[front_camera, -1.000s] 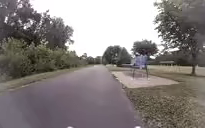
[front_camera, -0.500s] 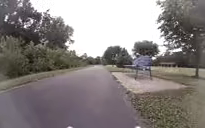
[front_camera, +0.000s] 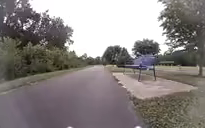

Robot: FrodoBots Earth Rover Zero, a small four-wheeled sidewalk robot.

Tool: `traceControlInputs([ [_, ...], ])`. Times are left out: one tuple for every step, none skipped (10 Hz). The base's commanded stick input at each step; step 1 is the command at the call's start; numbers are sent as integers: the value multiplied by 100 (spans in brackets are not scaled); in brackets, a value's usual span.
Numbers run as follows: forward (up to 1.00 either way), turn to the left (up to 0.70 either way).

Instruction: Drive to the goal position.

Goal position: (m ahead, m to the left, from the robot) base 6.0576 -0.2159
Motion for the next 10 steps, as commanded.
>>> traceControlInputs([
  [70, 3],
  [70, 5],
  [70, 7],
  [70, 6],
  [70, 2],
  [70, 1],
  [70, 1],
  [70, 1],
  [70, 1],
  [70, 1],
])
